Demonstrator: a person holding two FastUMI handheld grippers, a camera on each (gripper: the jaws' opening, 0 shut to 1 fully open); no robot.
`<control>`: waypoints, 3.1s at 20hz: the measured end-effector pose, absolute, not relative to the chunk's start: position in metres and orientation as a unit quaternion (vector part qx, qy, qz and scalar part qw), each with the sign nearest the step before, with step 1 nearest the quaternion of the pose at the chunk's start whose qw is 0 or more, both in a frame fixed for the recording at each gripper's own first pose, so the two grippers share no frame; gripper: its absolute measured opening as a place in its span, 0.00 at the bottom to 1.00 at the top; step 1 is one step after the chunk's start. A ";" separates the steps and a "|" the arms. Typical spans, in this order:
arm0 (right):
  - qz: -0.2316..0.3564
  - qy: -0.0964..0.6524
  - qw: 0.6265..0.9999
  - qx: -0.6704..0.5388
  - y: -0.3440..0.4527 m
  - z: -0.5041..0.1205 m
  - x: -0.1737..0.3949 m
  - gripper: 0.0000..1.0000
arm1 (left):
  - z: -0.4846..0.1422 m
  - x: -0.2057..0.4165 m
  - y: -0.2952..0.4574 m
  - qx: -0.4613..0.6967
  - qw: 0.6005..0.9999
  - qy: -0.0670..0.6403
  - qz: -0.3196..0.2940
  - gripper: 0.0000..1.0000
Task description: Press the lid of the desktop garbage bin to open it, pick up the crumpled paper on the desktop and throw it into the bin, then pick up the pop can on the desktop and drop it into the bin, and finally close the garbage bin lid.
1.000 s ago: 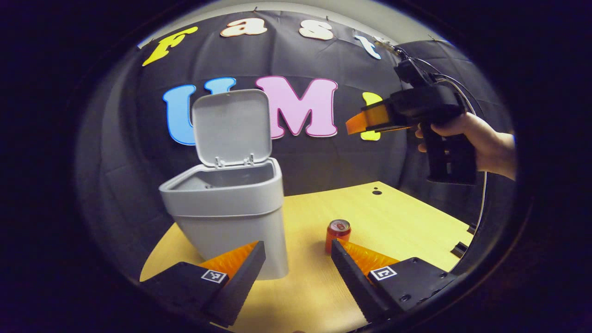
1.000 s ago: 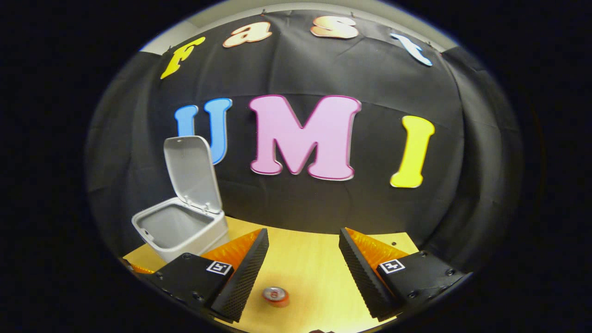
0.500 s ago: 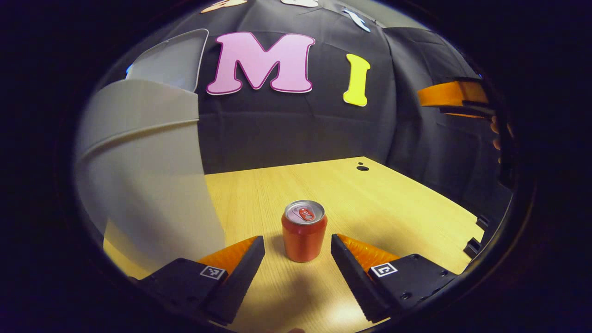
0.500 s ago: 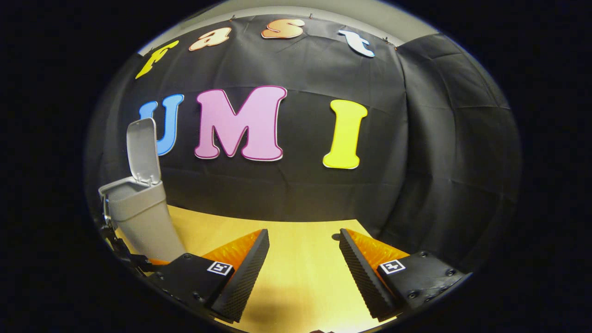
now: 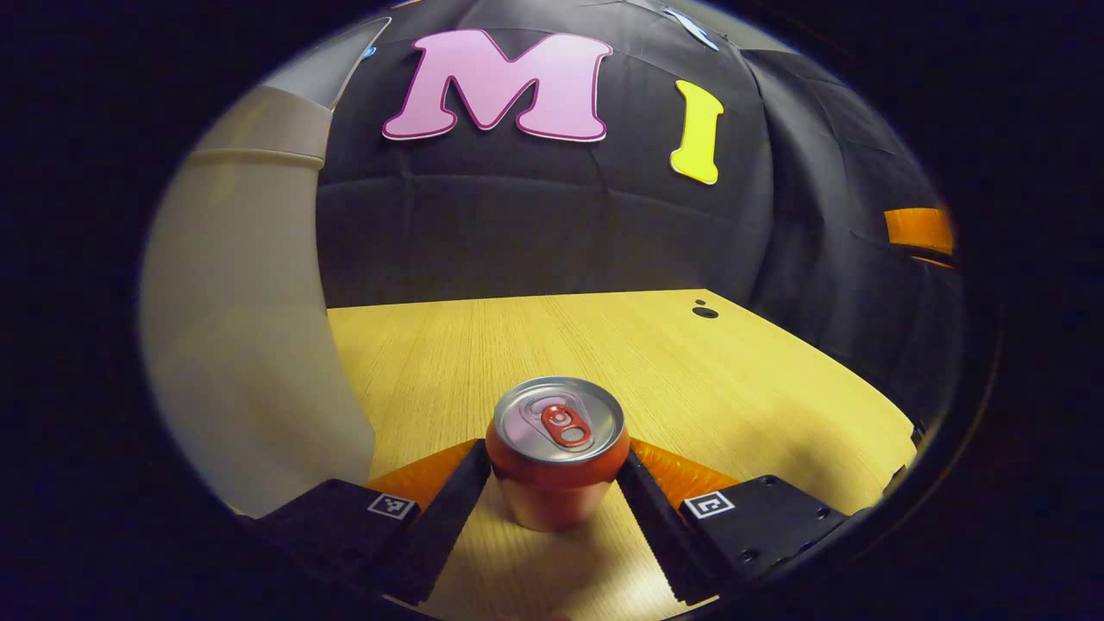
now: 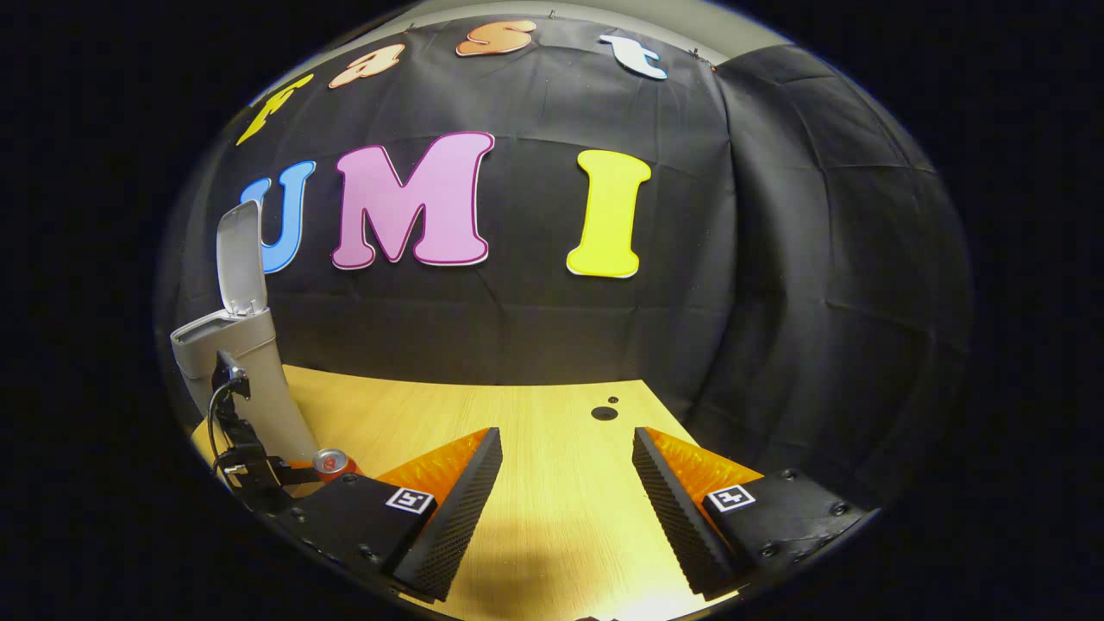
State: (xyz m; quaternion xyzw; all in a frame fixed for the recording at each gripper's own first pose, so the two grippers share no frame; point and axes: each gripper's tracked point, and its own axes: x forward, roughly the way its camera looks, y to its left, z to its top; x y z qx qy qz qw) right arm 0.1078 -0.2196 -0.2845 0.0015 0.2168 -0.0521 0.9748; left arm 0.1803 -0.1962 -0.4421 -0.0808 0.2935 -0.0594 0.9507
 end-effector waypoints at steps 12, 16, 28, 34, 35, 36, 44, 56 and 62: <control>-0.027 0.214 0.976 0.013 -0.201 -0.257 0.123 0.98 | -0.348 0.182 -0.185 -0.054 0.962 0.260 -0.059 0.89; -0.013 0.198 0.980 0.017 -0.186 -0.213 0.128 0.98 | -0.228 0.185 -0.178 -0.064 0.979 0.180 -0.076 0.88; 0.061 0.152 0.986 0.027 -0.104 -0.122 0.130 0.98 | -0.133 0.198 0.056 -0.011 0.987 0.133 0.094 0.87; 0.042 0.147 0.988 0.023 -0.096 -0.110 0.121 0.98 | -0.183 0.194 0.083 -0.052 0.977 0.179 0.100 0.88; 0.039 0.151 0.987 0.025 -0.095 -0.110 0.118 0.98 | -0.185 0.194 0.082 -0.058 0.977 0.180 0.099 0.88; 0.038 0.153 0.987 0.026 -0.093 -0.110 0.115 0.98 | -0.185 0.194 0.082 -0.059 0.978 0.178 0.094 0.88; 0.044 0.159 0.986 0.013 -0.084 -0.111 0.105 0.98 | -0.109 0.202 0.106 -0.033 0.986 0.088 0.136 0.90; 0.084 0.165 0.982 0.027 -0.053 -0.111 0.122 0.98 | -0.003 0.274 0.132 0.017 0.996 -0.002 0.088 0.90; 0.058 0.194 0.979 0.033 -0.065 -0.131 0.122 0.98 | -0.034 0.321 0.142 0.009 0.997 0.055 0.052 0.90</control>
